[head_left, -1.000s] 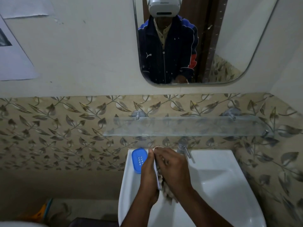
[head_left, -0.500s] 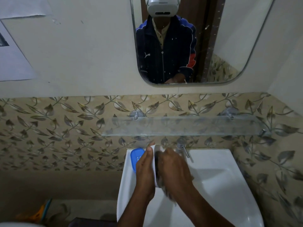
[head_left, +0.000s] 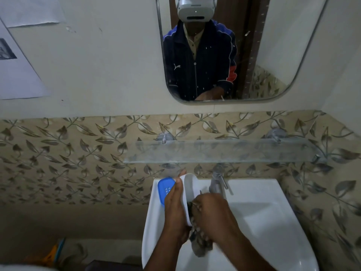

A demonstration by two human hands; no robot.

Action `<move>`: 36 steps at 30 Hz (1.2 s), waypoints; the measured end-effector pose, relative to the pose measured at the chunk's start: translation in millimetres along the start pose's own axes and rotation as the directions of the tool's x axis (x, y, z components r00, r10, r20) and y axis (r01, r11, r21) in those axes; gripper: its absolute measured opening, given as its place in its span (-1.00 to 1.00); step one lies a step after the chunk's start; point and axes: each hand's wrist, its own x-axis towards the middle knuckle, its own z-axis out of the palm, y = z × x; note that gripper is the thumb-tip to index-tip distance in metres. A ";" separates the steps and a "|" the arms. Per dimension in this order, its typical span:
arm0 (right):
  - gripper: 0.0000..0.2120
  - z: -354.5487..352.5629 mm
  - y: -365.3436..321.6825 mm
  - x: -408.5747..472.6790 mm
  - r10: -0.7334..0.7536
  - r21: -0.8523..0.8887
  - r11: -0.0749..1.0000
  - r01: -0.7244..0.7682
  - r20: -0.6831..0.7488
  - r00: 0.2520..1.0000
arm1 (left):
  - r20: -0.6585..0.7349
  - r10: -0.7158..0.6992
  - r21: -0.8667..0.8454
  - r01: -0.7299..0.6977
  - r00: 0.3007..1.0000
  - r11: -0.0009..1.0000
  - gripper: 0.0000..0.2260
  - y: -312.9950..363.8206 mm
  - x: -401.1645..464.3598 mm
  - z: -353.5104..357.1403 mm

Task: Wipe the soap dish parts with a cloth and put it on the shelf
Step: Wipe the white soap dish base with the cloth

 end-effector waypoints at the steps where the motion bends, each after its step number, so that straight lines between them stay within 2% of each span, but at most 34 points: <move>1: -0.78 -4.2 0.2 5.3 0.023 0.103 0.995 -0.014 -0.084 0.996 | 0.022 -0.018 -0.006 0.019 1.000 1.000 -0.24 -1.7 -2.1 0.7; 3: -0.82 -10.1 -4.8 16.1 0.144 0.364 0.931 -0.029 -0.295 0.944 | 0.075 -0.065 -0.017 0.066 0.995 0.998 -0.26 -3.8 -8.3 4.5; 4: -0.84 -11.0 -7.4 19.8 0.194 0.475 0.880 -0.014 -0.331 0.924 | 0.095 -0.089 -0.020 0.092 0.991 0.996 -0.30 -4.6 -10.6 5.7; 5: -0.84 -11.3 -10.0 20.7 0.194 0.548 0.836 0.006 -0.305 0.932 | 0.106 -0.100 -0.040 0.105 0.989 0.994 -0.33 -4.9 -11.2 5.6; 8: -0.85 -4.5 1.1 10.6 -0.011 0.658 0.751 0.051 -0.065 0.998 | 0.151 -0.165 -0.141 0.186 0.975 0.972 -0.36 0.5 -8.9 0.9; 10: -0.85 -10.9 10.1 1.2 -0.190 0.702 0.711 0.030 0.151 0.970 | 0.110 -0.123 -0.122 0.137 0.986 0.983 -0.38 9.7 -4.7 -3.0; 12: -0.82 -20.3 18.6 -4.6 -0.330 0.561 0.818 0.126 0.279 0.902 | 0.027 -0.104 -0.042 0.105 0.994 0.994 -0.34 13.1 -3.4 -4.3; 13: -0.81 -23.1 22.4 -5.1 -0.366 0.427 0.875 0.229 0.274 0.889 | -0.008 -0.122 -0.032 0.122 0.992 0.992 -0.29 12.7 -3.6 -3.9; 15: -0.77 -22.2 23.6 -9.9 -0.367 0.134 0.927 0.350 0.133 0.921 | -0.064 -0.168 -0.110 0.161 0.984 0.981 -0.29 12.9 -5.8 -4.2; 16: -0.76 -17.1 21.4 -15.7 -0.350 0.057 0.935 0.351 -0.027 0.936 | -0.076 -0.171 -0.185 0.154 0.982 0.971 -0.37 14.1 -2.5 -6.9; 17: -0.76 -10.5 17.4 -24.3 -0.340 0.062 0.932 0.356 -0.181 0.923 | -0.062 -0.162 -0.258 0.141 0.985 0.956 -0.46 18.6 -0.4 -8.2; 20: -0.77 15.2 12.7 -38.6 -0.377 0.113 0.893 0.436 -0.344 0.860 | -0.058 -0.168 -0.307 0.143 0.984 0.941 -0.35 24.1 -4.2 -2.9; 21: -0.77 19.3 17.1 -32.9 -0.333 0.152 0.891 0.429 -0.425 0.842 | -0.052 -0.198 -0.316 0.172 0.979 0.933 -0.33 25.6 -9.8 2.0; 23: -0.78 15.6 20.4 -21.4 -0.126 0.291 0.892 0.345 -0.574 0.809 | -0.054 -0.221 -0.361 0.187 0.974 0.914 -0.42 27.0 -18.6 11.6; 24: -0.79 12.7 18.4 -18.7 -0.082 0.322 0.887 0.332 -0.597 0.798 | -0.041 -0.229 -0.408 0.193 0.973 0.892 -0.48 26.5 -18.4 12.7; 25: -0.80 10.7 14.2 -19.5 -0.133 0.294 0.882 0.368 -0.594 0.793 | 0.001 -0.241 -0.456 0.215 0.971 0.864 -0.54 28.1 -21.1 14.4; 27: -0.81 11.6 8.4 -28.9 -0.367 0.171 0.837 0.520 -0.529 0.765 | 0.050 -0.295 -0.490 0.281 0.954 0.826 -0.63 29.2 -25.2 15.4; 28: -0.82 11.1 9.1 -31.2 -0.436 0.148 0.810 0.568 -0.496 0.751 | 0.052 -0.319 -0.492 0.302 0.946 0.816 -0.56 28.4 -26.2 15.7; 29: -0.82 8.3 12.1 -28.7 -0.430 0.161 0.810 0.563 -0.491 0.758 | 0.049 -0.330 -0.489 0.310 0.943 0.815 -0.52 28.9 -27.7 15.7; 32: -0.79 2.0 20.8 -17.5 -0.192 0.277 0.866 0.417 -0.586 0.787 | -0.031 -0.296 -0.519 0.238 0.955 0.821 -0.60 29.2 -22.2 14.6; 33: -0.78 1.6 18.9 -18.8 -0.206 0.276 0.860 0.430 -0.583 0.786 | -0.035 -0.308 -0.517 0.246 0.951 0.820 -0.60 30.1 -21.4 16.3; 36: -0.80 -0.7 13.4 -32.8 -0.457 0.216 0.770 0.601 -0.471 0.754 | 0.035 -0.366 -0.472 0.338 0.930 0.814 -0.47 28.7 -24.8 15.8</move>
